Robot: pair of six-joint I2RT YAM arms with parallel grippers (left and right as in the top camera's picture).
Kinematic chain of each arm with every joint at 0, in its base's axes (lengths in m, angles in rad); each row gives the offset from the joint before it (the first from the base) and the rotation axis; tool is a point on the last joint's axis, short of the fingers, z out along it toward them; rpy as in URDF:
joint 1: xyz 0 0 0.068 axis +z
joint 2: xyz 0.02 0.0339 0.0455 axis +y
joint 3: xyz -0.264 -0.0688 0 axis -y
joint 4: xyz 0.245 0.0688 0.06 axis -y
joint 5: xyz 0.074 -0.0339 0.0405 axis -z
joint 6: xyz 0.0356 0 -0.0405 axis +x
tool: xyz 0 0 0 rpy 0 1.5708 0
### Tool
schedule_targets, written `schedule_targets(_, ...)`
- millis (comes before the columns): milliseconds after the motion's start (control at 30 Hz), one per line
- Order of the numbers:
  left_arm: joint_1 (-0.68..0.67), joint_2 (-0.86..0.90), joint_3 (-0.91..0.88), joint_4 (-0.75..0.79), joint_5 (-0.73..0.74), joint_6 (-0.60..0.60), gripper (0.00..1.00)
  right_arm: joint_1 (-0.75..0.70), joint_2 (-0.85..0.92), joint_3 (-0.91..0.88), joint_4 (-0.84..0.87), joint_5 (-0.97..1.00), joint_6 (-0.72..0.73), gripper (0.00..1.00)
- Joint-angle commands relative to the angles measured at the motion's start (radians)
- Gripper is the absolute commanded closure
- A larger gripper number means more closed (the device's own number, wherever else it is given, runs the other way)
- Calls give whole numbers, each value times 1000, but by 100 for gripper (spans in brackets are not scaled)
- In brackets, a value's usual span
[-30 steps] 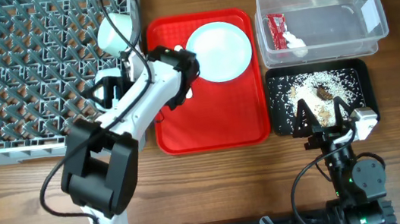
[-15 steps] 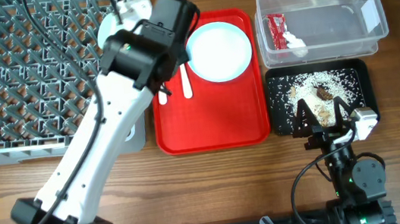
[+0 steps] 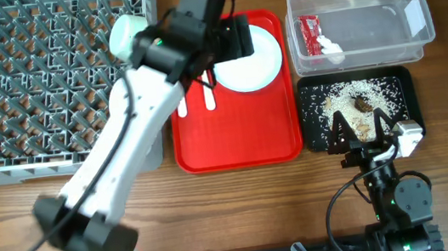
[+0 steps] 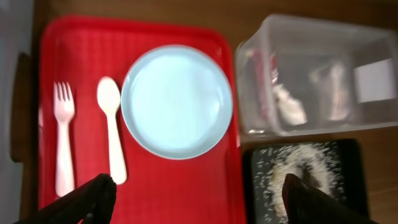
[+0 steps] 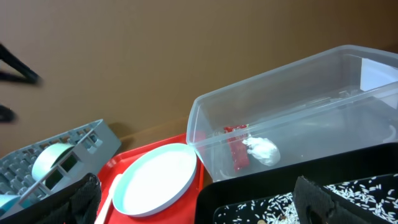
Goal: Sort waste into correct bins and load items into the dishwasher rack
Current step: 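Reach the left gripper to the white spoon on the red tray and grasp it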
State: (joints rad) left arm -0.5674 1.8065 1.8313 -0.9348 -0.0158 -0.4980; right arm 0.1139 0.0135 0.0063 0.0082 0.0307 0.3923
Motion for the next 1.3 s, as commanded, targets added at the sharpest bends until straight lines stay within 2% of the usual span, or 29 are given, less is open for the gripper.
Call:
schedule_targets(0, 3, 114, 7, -9, 26, 20, 17, -6, -10, -1, 4, -2, 8, 0)
schedule_targets(167, 3, 172, 7, -58, -4, 18, 23, -6, -10, -1, 3, -2, 7, 0)
schedule_targets(267, 10, 188, -4, -130, -113, -48, 17, -6, -10, -1, 4, -2, 8, 0)
schedule_targets(367, 47, 214, -47, -90, -101, -68, 16, -6, -10, -1, 4, -1, 7, 0)
schedule_targets(467, 93, 265, -72, -35, -43, -56, 23, -6, -10, -1, 3, -2, 8, 0)
schedule_targets(667, 146, 384, -79, 24, -33, -56, 32, -6, -10, -1, 4, -2, 8, 0)
schedule_targets(767, 155, 410, -79, 51, -34, -55, 33, -6, -10, -1, 3, -2, 8, 0)
schedule_targets(867, 155, 425, -79, 97, -34, -5, 39, -6, -10, -1, 3, -2, 8, 0)
schedule_targets(1067, 153, 480, -79, 112, -32, -3, 48, -6, -10, -1, 3, -2, 7, 0)
schedule_targets(1200, 153, 499, -79, 100, -26, -3, 65, -6, -10, -1, 3, -2, 7, 0)
schedule_targets(1267, 152, 499, -79, 105, -26, -3, 67, -6, -10, -1, 3, -2, 8, 0)
